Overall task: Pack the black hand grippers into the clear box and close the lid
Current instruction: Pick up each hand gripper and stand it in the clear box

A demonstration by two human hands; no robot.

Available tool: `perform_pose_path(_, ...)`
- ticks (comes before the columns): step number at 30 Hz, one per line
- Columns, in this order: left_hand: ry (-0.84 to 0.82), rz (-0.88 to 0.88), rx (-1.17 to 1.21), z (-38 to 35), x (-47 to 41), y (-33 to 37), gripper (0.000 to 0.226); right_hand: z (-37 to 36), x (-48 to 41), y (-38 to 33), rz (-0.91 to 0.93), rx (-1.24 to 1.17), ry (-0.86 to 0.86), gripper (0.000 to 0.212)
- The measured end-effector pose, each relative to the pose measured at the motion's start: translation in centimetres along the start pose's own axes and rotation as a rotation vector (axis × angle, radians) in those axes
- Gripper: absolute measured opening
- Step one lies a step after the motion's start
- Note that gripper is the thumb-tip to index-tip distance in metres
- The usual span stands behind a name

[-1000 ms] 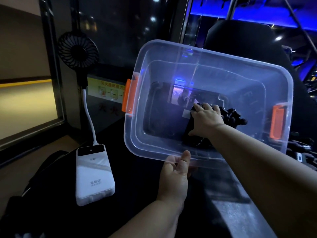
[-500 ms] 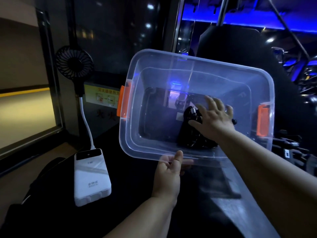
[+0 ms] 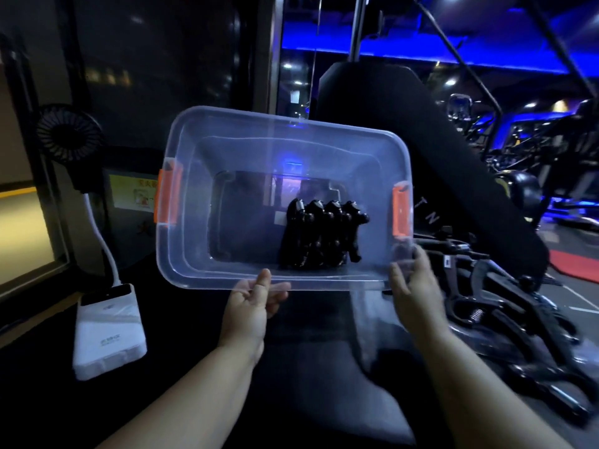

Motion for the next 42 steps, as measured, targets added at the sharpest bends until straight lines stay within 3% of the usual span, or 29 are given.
perform_pose_path(4, 0.054, 0.026, 0.016, 0.2, 0.3, -0.3, 0.021, -1.5, 1.1, 2.0, -0.171, -0.142, -0.046, 0.047)
perform_pose_path(14, -0.076, 0.33, 0.1, -3.3, 1.9, -2.7, 0.018, -1.6, 1.2, 2.4, -0.137, -0.163, -0.151, 0.051)
perform_pose_path(17, -0.116, 0.358, 0.086, -5.9, 3.0, -4.3, 0.021, -1.6, 1.1, 2.6, -0.146, -0.187, -0.184, 0.052)
perform_pose_path(20, -0.15, 0.354, 0.088, -8.0, 3.9, -5.7, 0.008, -1.6, 1.0, 3.0, -0.122, -0.183, -0.199, 0.05)
perform_pose_path(22, -0.139, 0.309, 0.087, -8.4, 4.0, -5.8, 0.007, -1.6, 0.9, 3.2, -0.109, -0.192, -0.205, 0.044)
perform_pose_path(25, -0.126, 0.237, 0.06, -8.3, 3.9, -5.3, 0.009, -1.1, 0.5, 3.4, -0.108, -0.201, -0.182, 0.013)
perform_pose_path(26, -0.12, 0.222, 0.055, -8.3, 3.9, -5.2, 0.009, -0.5, 0.4, 3.1, -0.088, -0.173, -0.165, 0.011)
perform_pose_path(28, -0.107, 0.201, 0.05, -8.2, 4.0, -5.0, 0.009, 1.2, -0.1, 2.9, -0.021, -0.031, -0.094, 0.032)
perform_pose_path(30, -0.097, 0.188, 0.048, -8.1, 4.1, -4.9, 0.008, 2.8, -0.8, 3.6, 0.006, 0.262, 0.0, 0.042)
perform_pose_path(33, -0.095, 0.183, 0.042, -8.1, 4.0, -5.0, 0.009, 3.3, -1.2, 5.2, -0.012, 0.596, -0.01, 0.033)
perform_pose_path(42, -0.118, 0.182, 0.045, -8.1, 3.9, -5.2, 0.008, 1.1, -0.3, 6.8, -0.006, 0.759, -0.223, 0.034)
Point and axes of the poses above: each hand's wrist, its own x-axis away from the middle knuckle, its own z-axis out of the back of the hand, y = z × x, the point moved 10 cm from there along -x, towards the middle knuckle, and after that the axes turned 12 degrees about y, right-handed, at the moved point
